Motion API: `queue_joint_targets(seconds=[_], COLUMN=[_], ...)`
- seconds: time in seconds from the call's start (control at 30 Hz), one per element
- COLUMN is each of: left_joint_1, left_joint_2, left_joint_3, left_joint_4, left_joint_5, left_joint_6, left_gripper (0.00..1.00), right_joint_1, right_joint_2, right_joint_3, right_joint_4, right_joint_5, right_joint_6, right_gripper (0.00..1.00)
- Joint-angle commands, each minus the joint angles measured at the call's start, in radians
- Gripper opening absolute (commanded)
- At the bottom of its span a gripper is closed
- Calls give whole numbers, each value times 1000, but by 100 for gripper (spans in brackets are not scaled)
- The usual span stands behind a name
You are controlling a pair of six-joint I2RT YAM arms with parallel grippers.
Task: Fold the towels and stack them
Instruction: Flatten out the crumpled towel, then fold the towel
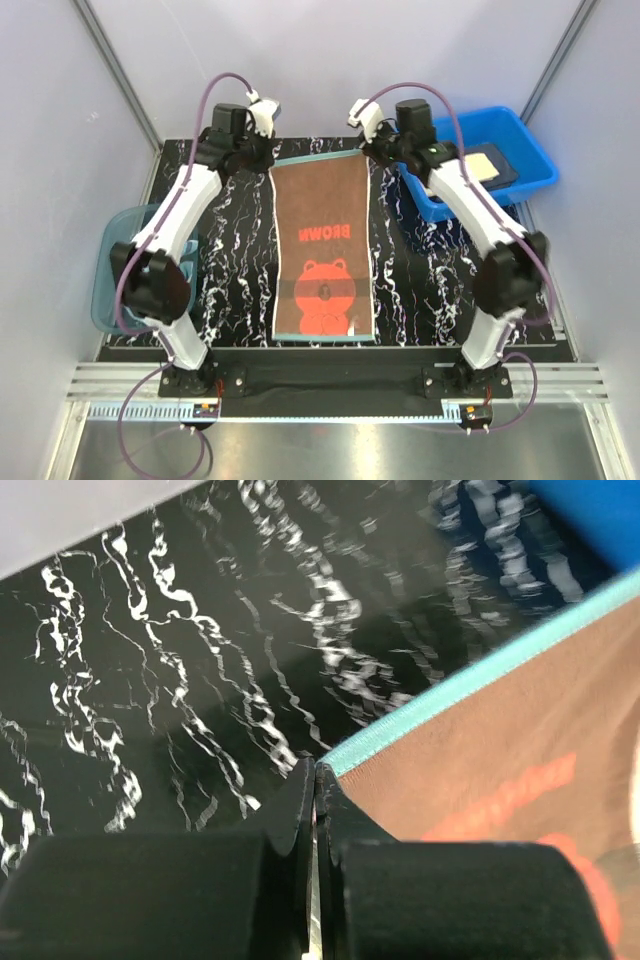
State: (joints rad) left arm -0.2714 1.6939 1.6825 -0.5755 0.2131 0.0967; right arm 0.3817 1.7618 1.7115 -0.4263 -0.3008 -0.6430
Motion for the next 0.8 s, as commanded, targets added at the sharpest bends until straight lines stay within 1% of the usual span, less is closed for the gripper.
queue_joint_targets(seconds=[0.0,0.07,0.1,0.13,0.17,0.23,0.33,0.4,0.47,0.5,0.53,0.57,0.6,0.67,0.7,0.73,0.77], left_joint_1=[37,47,52,54,58,63,64,64,60,58,54,48,44,31,26,21,11], left_joint_2=[132,203,275,306,341,400,406,389,345,325,304,253,231,185,144,126,107], left_joint_3=[141,219,244,309,341,393,384,346,306,255,218,182,113,56,-8,-36,-73], left_joint_4=[89,89,89,68,53,42,55,68,69,71,77,95,101,108,108,109,108], left_joint_5=[5,2,0,-21,-23,-27,-6,20,37,34,29,25,29,34,31,31,34], left_joint_6=[106,124,144,155,165,184,201,208,210,215,218,218,221,225,227,227,230], left_gripper=[0,0,0,0,0,0,0,0,0,0,0,0,0,0,0,0,0], right_joint_1=[-49,-58,-61,-72,-76,-90,-95,-95,-93,-93,-92,-92,-90,-89,-84,-84,-83], right_joint_2=[187,276,348,379,427,464,495,472,432,376,343,276,245,185,130,105,62], right_joint_3=[225,313,377,405,439,462,471,419,344,247,193,139,47,-34,-111,-150,-224], right_joint_4=[35,6,0,-3,12,26,35,35,76,99,127,171,187,207,211,222,248], right_joint_5=[-18,-30,-35,-41,-47,-43,-28,-26,-27,-27,-29,-32,-49,-64,-73,-73,-70], right_joint_6=[-72,-96,-98,-102,-103,-104,-110,-116,-125,-135,-150,-153,-155,-152,-156,-153,-146], right_gripper=[0,0,0,0,0,0,0,0,0,0,0,0,0,0,0,0,0])
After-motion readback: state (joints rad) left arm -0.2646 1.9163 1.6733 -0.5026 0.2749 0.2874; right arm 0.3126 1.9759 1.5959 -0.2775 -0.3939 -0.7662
